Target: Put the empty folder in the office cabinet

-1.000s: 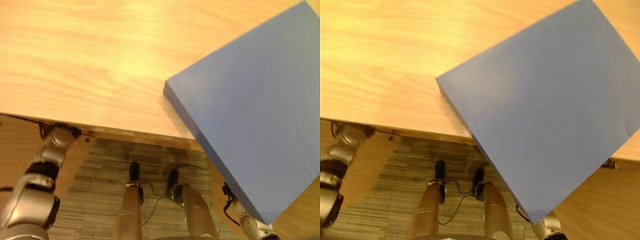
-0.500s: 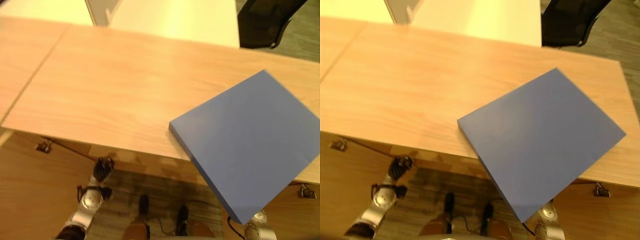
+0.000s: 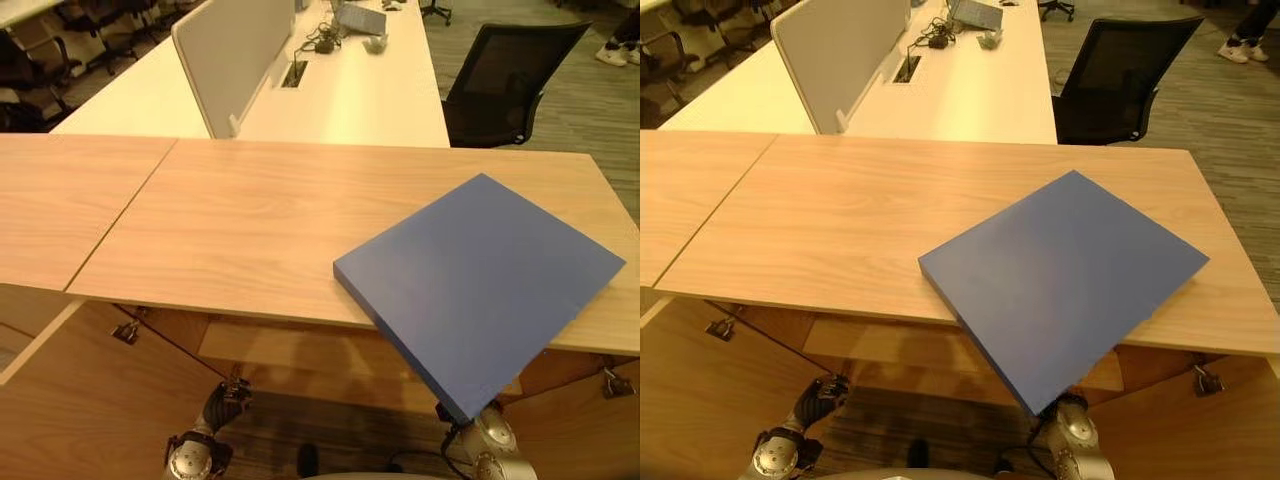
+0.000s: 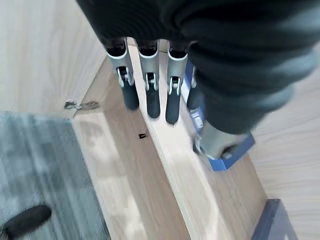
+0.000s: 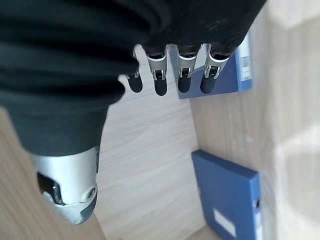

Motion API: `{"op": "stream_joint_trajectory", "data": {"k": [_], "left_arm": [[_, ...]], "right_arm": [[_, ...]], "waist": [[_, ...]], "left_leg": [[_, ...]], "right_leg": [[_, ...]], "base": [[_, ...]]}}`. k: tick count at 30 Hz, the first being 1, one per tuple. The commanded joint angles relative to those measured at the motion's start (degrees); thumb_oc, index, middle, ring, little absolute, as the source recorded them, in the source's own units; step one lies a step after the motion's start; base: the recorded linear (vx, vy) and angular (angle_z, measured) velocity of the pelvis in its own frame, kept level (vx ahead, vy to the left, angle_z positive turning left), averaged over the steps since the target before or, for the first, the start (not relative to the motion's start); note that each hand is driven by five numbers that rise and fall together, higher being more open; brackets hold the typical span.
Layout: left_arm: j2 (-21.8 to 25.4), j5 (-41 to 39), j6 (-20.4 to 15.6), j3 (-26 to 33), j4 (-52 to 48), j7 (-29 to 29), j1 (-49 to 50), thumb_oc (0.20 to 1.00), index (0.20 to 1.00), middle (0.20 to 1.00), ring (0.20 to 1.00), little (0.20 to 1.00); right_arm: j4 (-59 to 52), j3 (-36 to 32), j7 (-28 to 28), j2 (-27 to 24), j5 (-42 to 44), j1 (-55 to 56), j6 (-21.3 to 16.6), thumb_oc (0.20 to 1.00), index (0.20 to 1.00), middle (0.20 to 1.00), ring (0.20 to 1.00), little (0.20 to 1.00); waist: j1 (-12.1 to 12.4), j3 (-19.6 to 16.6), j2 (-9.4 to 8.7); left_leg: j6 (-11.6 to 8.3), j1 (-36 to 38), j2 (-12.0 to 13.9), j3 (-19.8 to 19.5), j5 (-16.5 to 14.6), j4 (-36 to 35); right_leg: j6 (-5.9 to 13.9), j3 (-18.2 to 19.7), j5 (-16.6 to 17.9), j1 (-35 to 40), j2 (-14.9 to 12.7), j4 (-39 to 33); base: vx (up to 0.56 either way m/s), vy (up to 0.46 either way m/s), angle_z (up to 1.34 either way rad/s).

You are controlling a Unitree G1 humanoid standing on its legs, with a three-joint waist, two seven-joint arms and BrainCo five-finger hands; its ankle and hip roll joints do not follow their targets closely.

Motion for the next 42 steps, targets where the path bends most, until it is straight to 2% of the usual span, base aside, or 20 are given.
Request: {"op": "stream_joint_trajectory", "data": {"k": [1, 3, 5, 11, 12, 13, 14, 17, 18, 19, 22, 26, 33, 37, 39, 42], "left_arm": [[0.2, -7.1, -0.8, 1.4, 1.1, -3.0, -1.0, 1.000, 1.000, 1.000, 1.000, 1.000], [-1.2, -9.8, -0.4, 1.7, 1.4, -4.5, -0.1, 1.000, 1.000, 1.000, 1.000, 1.000], [-2.2, -11.0, 0.1, 1.2, 1.1, -5.5, 0.0, 1.000, 1.000, 1.000, 1.000, 1.000], [-3.6, -11.8, 0.8, 0.9, 1.7, -5.5, -0.7, 1.000, 1.000, 1.000, 1.000, 1.000], [-3.6, -12.0, 0.8, 1.0, 1.5, -5.3, -0.7, 1.000, 1.000, 1.000, 1.000, 1.000], [-3.5, -12.4, 0.9, 1.3, 0.9, -5.4, -0.4, 1.000, 1.000, 1.000, 1.000, 1.000], [-3.5, -12.4, 0.9, 1.3, 0.9, -5.4, -0.4, 1.000, 1.000, 1.000, 1.000, 1.000], [-3.2, -13.3, 1.3, 2.3, -0.3, -6.0, 0.2, 1.000, 1.000, 1.000, 1.000, 1.000], [-3.2, -13.3, 1.3, 2.3, -0.3, -6.0, 0.3, 1.000, 1.000, 1.000, 1.000, 1.000], [-3.7, -13.9, 1.2, 3.3, 0.7, -5.7, 0.2, 1.000, 1.000, 1.000, 1.000, 1.000], [-4.0, -13.7, 1.7, 3.9, 0.9, -5.5, 0.6, 1.000, 1.000, 1.000, 1.000, 1.000], [-4.1, -13.3, 1.8, 4.2, 0.9, -5.2, 0.7, 1.000, 1.000, 1.000, 1.000, 1.000], [-3.6, -12.8, 2.2, 4.5, 0.1, -5.4, 1.4, 1.000, 1.000, 1.000, 1.000, 1.000], [-2.9, -12.1, 2.6, 4.7, 0.9, -5.3, 0.3, 1.000, 1.000, 1.000, 1.000, 1.000], [-2.7, -12.0, 2.6, 4.7, 1.4, -5.2, -0.3, 1.000, 1.000, 1.000, 1.000, 1.000], [-2.2, -11.2, 2.6, 4.6, 1.3, -5.1, -0.9, 1.000, 1.000, 1.000, 1.000, 1.000]], "right_arm": [[-4.1, -0.1, 1.1, 1.5, 1.8, 0.6, -1.3, 1.000, 1.000, 1.000, 1.000, 1.000], [-3.9, -0.4, 1.3, 1.2, 2.7, 1.2, -0.9, 1.000, 1.000, 1.000, 1.000, 1.000], [-4.1, -1.1, 1.3, 0.6, 3.0, 1.6, -0.4, 1.000, 1.000, 1.000, 1.000, 1.000], [-3.6, -2.3, 0.9, -0.3, 3.8, 2.0, 0.2, 1.000, 1.000, 1.000, 1.000, 1.000], [-3.2, -2.5, 0.8, -0.5, 4.0, 1.9, 0.4, 1.000, 1.000, 1.000, 1.000, 1.000], [-2.3, -2.9, 0.9, -0.9, 4.1, 1.9, 0.8, 1.000, 1.000, 1.000, 1.000, 1.000], [-2.3, -2.9, 0.9, -0.9, 4.1, 1.8, 0.8, 1.000, 1.000, 1.000, 1.000, 1.000], [-1.1, -3.7, 1.3, -0.7, 5.0, 1.6, 1.5, 1.000, 1.000, 1.000, 1.000, 1.000], [-1.1, -3.6, 1.3, -0.7, 5.0, 1.6, 1.5, 1.000, 1.000, 1.000, 1.000, 1.000], [-0.5, -3.5, 1.5, 0.0, 6.0, 1.1, 1.7, 1.000, 1.000, 1.000, 1.000, 1.000], [-0.5, -3.4, 1.6, 1.4, 7.1, 0.8, 2.3, 1.000, 1.000, 1.000, 1.000, 1.000], [-0.5, -3.7, 1.4, 1.8, 7.0, 0.8, 2.8, 1.000, 1.000, 1.000, 1.000, 1.000], [0.5, -3.5, 1.2, 3.2, 7.0, 0.3, 3.5, 1.000, 1.000, 1.000, 1.000, 1.000], [0.8, -3.5, 1.1, 4.5, 6.9, 0.1, 3.8, 1.000, 1.000, 1.000, 1.000, 1.000], [1.0, -3.6, 1.1, 4.8, 7.0, -0.1, 3.7, 1.000, 1.000, 1.000, 1.000, 1.000], [1.5, -3.4, 1.2, 5.2, 7.4, -0.2, 3.5, 1.000, 1.000, 1.000, 1.000, 1.000]], "waist": [[2.7, -1.4, -2.76], [3.2, -2.8, -2.98], [3.2, -2.8, -2.60], [2.9, -0.7, -2.28], [2.8, -0.3, -2.33], [2.3, 0.0, -2.82], [2.3, 0.0, -2.81], [0.8, -0.8, -3.50], [0.8, -0.7, -3.44], [0.0, -1.7, -3.09], [-0.5, -2.8, -2.81], [-0.8, -3.5, -2.49], [-0.5, -3.4, -1.81], [-1.0, -1.7, -2.06], [-1.1, -1.3, -2.11], [-1.2, -0.8, -1.93]], "left_leg": [[-1.33, -2.1, -1.2, -1.7, 0.7, 0.1], [-2.29, -3.1, -0.6, -1.6, 1.5, -0.3], [-3.09, -4.2, 0.3, -1.7, 2.2, -0.1], [-4.33, -6.5, 0.9, -4.0, 4.0, 3.0], [-4.31, -6.9, 0.6, -5.1, 3.5, 4.1], [-3.78, -6.1, -0.1, -6.0, 0.8, 6.1], [-3.77, -6.2, -0.1, -6.0, 0.6, 6.3], [-3.03, -1.7, -0.5, -5.8, -5.7, 10.5], [-3.06, -1.5, -0.4, -5.8, -5.8, 10.6], [-3.34, 2.2, 0.5, -3.6, -7.1, 10.0], [-2.88, 4.1, 0.8, -0.8, -8.1, 7.0], [-2.79, 5.6, 0.2, -0.5, -8.2, 5.0], [-1.41, 7.1, -1.6, -0.3, -8.6, 2.3], [-0.10, 6.8, -2.2, -0.5, -7.5, 1.2], [0.17, 6.6, -2.2, -0.6, -7.2, 1.2], [0.63, 5.6, -2.1, -0.3, -6.5, 1.2]], "right_leg": [[1.19, 1.0, 6.0, 4.7, 0.8, -3.9], [0.20, 1.6, 5.0, 5.7, 2.3, -9.7], [-0.50, 2.1, 5.0, 6.5, 3.1, -12.4], [-1.97, 3.3, 4.9, 7.0, 3.3, -12.7], [-2.21, 3.6, 5.0, 6.3, 3.3, -12.0], [-2.38, 3.7, 5.6, 4.8, 2.5, -10.8], [-2.36, 3.7, 5.5, 4.8, 2.5, -10.7], [-2.61, 3.4, 6.8, 2.3, 1.0, -9.4], [-2.62, 3.4, 6.7, 2.5, 1.1, -9.4], [-2.30, 2.8, 7.7, 1.8, 1.2, -10.1], [-1.39, 2.3, 8.2, 2.2, 1.7, -11.4], [-0.65, 2.1, 9.1, 3.0, 1.0, -12.0], [1.08, 2.7, 11.1, 2.7, -1.5, -11.6], [2.05, 3.1, 11.4, -0.1, -2.7, -5.9], [2.16, 3.4, 11.3, -0.8, -2.6, -4.6], [1.53, 3.4, 9.3, -0.8, -1.3, -2.2]], "base": [[-0.15, -0.132, -0.07], [-0.14, -0.217, -0.14], [-0.17, -0.208, -0.15], [-0.13, -0.077, 0.09], [-0.27, -0.034, 0.10], [-0.21, -0.023, 0.03], [-0.19, -0.003, 0.00], [-0.15, 0.032, 0.03], [-0.16, 0.109, -0.09], [-0.08, 0.088, -0.10], [-0.05, 0.067, 0.01], [0.00, 0.110, 0.02], [-0.05, 0.159, -0.06], [-0.08, 0.101, -0.12], [-0.07, 0.047, -0.01], [-0.07, 0.035, -0.01]]}}
